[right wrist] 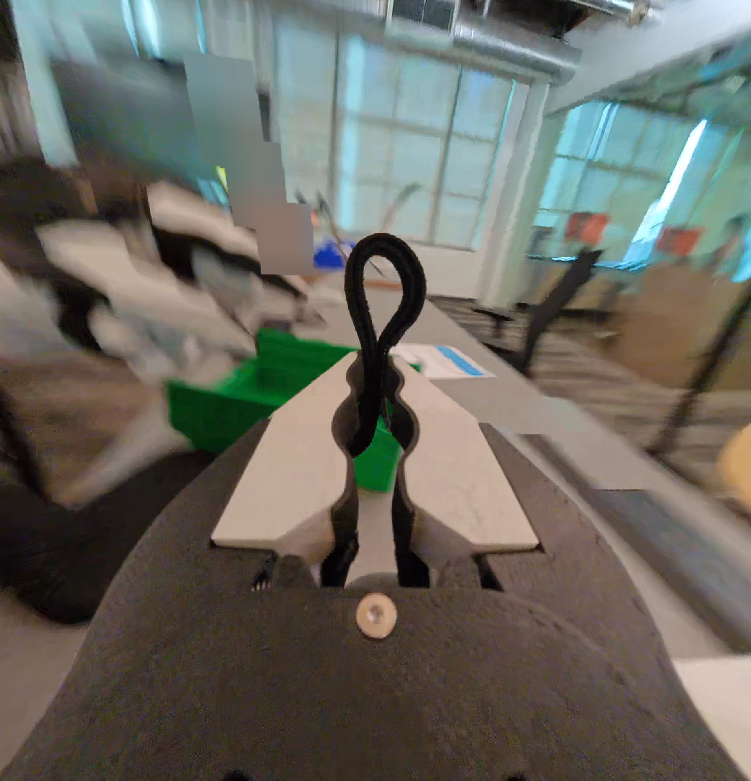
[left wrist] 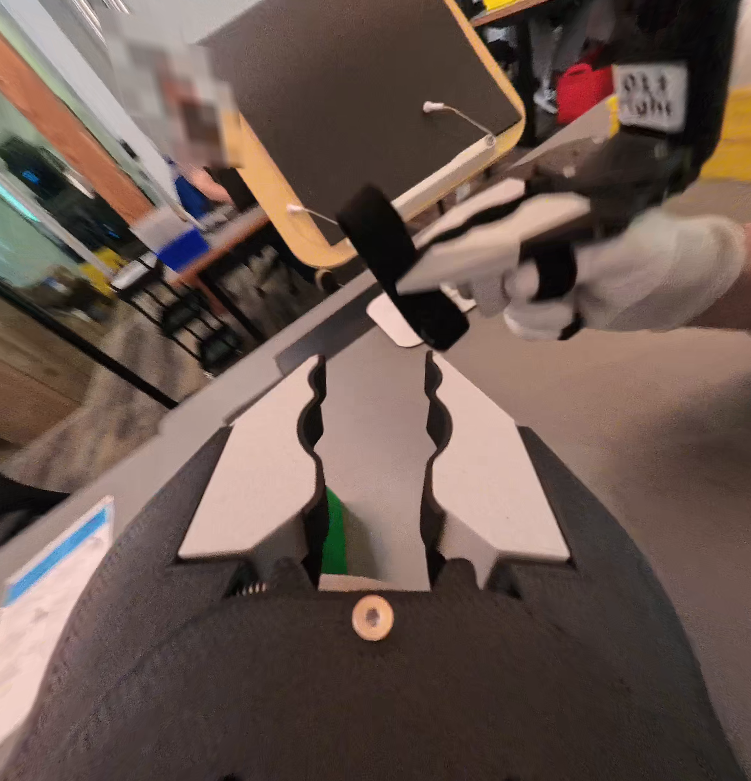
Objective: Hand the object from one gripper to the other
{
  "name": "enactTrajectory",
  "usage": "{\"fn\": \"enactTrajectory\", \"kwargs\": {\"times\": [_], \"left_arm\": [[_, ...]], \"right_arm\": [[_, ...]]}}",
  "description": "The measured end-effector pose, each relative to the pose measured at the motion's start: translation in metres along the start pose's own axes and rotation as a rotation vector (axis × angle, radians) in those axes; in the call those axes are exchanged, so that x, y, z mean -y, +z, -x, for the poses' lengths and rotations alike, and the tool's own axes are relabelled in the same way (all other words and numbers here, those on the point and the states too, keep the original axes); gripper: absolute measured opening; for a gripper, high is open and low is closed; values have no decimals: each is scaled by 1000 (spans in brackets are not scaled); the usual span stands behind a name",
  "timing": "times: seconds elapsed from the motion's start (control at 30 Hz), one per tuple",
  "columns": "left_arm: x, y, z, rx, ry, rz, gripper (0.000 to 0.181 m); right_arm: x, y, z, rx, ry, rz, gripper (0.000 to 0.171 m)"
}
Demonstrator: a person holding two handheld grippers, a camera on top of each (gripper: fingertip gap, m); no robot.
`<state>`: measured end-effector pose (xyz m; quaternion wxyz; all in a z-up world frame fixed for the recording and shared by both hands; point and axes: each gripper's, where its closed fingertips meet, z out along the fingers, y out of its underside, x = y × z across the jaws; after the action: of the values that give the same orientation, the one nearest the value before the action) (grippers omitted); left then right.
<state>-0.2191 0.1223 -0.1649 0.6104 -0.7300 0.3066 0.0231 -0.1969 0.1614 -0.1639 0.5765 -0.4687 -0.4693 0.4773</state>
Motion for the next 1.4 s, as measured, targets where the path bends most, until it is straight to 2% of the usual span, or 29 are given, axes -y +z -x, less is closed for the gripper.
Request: {"fn": "enactTrajectory", "kwargs": {"times": [0.07, 0.13, 0.2, 0.27, 0.33, 0.47, 0.6, 0.67, 0.83, 0.93, 1.0, 1.07, 1.17, 1.27, 1.3, 1.4], "left_arm": [[-4, 11, -7, 123, 208, 2, 48], [-7, 23, -12, 276, 529, 19, 50], [0, 34, -23, 370, 759, -26, 52], [9, 40, -38, 414, 898, -107, 52], [13, 47, -38, 460, 982, -122, 50], [9, 61, -34, 447, 1095, -124, 40], [2, 70, -31, 408, 1129, -102, 17], [3, 69, -31, 418, 1146, -113, 12], [1, 70, -31, 365, 1081, -89, 9], [4, 64, -27, 297, 962, -65, 8], [4, 61, -21, 219, 832, -11, 8], [0, 59, -12, 117, 659, 54, 8], [1, 54, -1, -50, 344, 129, 8], [-1, 52, -2, -281, -16, 212, 8], [6, 54, 5, -295, -134, 185, 8], [10, 54, 8, -421, -341, 223, 8]], "right_arm": [[13, -6, -6, 95, 321, -110, 6], [13, -8, -9, 161, 527, -166, 6], [7, -6, -12, 180, 639, -179, 7], [2, -4, -13, 180, 702, -184, 7], [-2, -3, -14, 182, 742, -180, 7], [-7, 1, -12, 189, 815, -173, 6], [-12, 2, -13, 177, 843, -156, 7], [-13, 3, -12, 184, 844, -145, 7], [-19, 4, -14, 163, 829, -123, 10], [-25, 4, -25, 103, 764, -92, 55], [-20, -2, -34, 72, 681, -106, 64], [-15, -8, -40, 31, 502, -102, 64], [-9, -14, -40, -73, 125, -67, 62], [-6, -11, -24, -165, -275, -28, 64], [-7, -8, -16, -192, -410, -16, 66], [-24, 3, 4, -268, -811, 60, 71]]}}
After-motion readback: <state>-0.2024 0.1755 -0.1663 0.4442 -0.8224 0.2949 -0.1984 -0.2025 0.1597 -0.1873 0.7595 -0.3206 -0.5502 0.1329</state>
